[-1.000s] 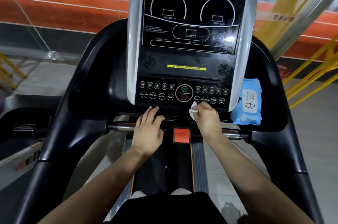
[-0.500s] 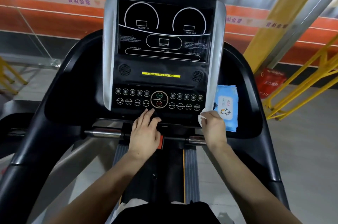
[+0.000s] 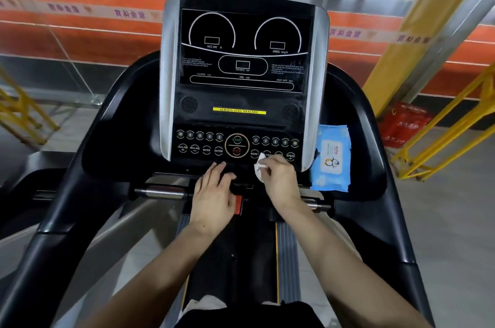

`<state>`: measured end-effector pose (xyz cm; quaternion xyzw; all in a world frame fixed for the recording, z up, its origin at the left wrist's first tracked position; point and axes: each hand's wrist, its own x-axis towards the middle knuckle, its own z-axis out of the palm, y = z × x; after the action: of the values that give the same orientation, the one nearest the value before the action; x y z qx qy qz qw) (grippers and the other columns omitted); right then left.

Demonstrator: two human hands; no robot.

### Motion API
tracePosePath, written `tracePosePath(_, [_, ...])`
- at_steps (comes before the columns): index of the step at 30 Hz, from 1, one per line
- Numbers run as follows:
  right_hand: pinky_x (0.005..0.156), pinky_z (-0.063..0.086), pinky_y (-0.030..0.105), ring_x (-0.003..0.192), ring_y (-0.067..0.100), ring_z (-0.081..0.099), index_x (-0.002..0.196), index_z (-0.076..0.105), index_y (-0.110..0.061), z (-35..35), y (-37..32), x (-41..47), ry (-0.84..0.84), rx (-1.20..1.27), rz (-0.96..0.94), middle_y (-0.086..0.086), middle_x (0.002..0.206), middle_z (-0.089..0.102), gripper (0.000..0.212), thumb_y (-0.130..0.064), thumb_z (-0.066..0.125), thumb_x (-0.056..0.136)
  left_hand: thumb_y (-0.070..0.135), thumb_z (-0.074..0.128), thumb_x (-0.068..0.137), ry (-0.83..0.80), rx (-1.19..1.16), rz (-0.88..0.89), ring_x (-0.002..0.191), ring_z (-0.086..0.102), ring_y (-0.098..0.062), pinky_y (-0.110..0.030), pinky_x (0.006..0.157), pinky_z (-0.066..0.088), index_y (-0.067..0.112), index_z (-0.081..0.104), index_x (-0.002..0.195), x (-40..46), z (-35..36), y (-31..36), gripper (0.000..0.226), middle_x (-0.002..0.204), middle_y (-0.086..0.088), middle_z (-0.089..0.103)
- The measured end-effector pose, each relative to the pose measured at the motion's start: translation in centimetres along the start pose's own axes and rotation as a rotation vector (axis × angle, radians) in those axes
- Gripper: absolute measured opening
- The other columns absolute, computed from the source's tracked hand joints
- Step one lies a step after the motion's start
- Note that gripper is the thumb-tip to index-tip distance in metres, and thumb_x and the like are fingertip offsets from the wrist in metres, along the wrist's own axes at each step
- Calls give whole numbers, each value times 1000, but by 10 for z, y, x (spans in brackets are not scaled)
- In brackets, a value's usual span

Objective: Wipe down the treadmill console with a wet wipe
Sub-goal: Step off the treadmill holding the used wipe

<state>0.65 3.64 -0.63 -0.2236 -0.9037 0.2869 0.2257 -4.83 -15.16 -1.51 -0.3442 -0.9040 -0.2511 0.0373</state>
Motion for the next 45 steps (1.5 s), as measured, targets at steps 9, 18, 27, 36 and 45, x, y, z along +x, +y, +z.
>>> tracePosePath(9, [85,53,18,89,2,64,106,73,-17,-63,-16,-78,303,126,192,-5,99,69,18,-8,73,91,13,61,90,-101,-44,189,149,38,-26,-49,119,36,21,59,132,-10,-21,5,42,155,-6,47])
tracePosePath(18, [77,41,6,88,-3,62,96,75,-17,-148,-44,-278,631,-82,474,-11,96,67,11,-10,78,87,14,63,90,-368,-166,604,143,44,-26,-48,114,39,19,61,133,-84,-2,96,43,153,-5,49])
tracePosePath(27, [85,44,30,94,16,58,96,75,-23,-210,-60,-533,996,-366,995,-9,96,70,9,-20,78,88,18,48,102,-674,-277,1075,157,16,-19,-43,124,23,26,46,147,-247,14,229,46,168,2,27])
tracePosePath(36, [83,42,20,97,9,59,102,74,-24,-243,-61,-698,1111,-377,1181,-14,99,67,11,-24,75,91,24,44,98,-786,-247,1288,152,30,-22,-44,123,27,20,52,143,-397,30,303,45,161,-4,40])
tracePosePath(45, [81,45,17,92,6,61,97,73,-23,-329,4,-873,1025,-421,1075,-16,93,68,8,-18,74,91,30,44,104,-813,-240,1256,149,32,-21,-42,122,26,24,47,148,-587,69,440,45,163,-1,38])
